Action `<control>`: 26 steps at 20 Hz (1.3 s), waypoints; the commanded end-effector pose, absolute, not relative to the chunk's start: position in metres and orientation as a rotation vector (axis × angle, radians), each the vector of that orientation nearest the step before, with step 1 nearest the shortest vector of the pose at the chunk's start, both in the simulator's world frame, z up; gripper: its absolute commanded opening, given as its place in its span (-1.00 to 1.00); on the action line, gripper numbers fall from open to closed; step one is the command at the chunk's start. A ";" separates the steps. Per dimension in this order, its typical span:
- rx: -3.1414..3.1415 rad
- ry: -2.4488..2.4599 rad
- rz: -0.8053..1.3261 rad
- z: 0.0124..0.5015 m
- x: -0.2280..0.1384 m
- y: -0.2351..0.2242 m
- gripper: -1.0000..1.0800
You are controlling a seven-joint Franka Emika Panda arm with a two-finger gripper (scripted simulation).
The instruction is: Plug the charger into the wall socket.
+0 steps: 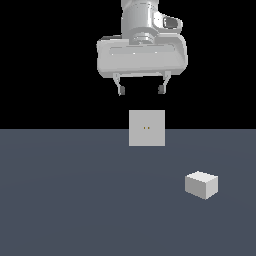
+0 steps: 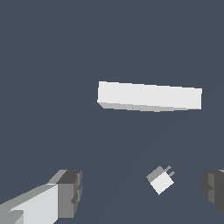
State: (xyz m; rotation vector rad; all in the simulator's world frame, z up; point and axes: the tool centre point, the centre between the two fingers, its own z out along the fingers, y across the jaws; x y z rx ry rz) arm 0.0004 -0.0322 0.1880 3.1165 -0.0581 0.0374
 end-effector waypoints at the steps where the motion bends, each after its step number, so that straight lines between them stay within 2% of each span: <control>1: 3.117 -0.058 0.037 0.188 0.000 -0.032 0.92; 14: 3.100 -0.289 0.053 0.168 -0.010 -0.052 0.92; 26: 2.987 -0.847 0.091 0.119 -0.046 -0.092 0.92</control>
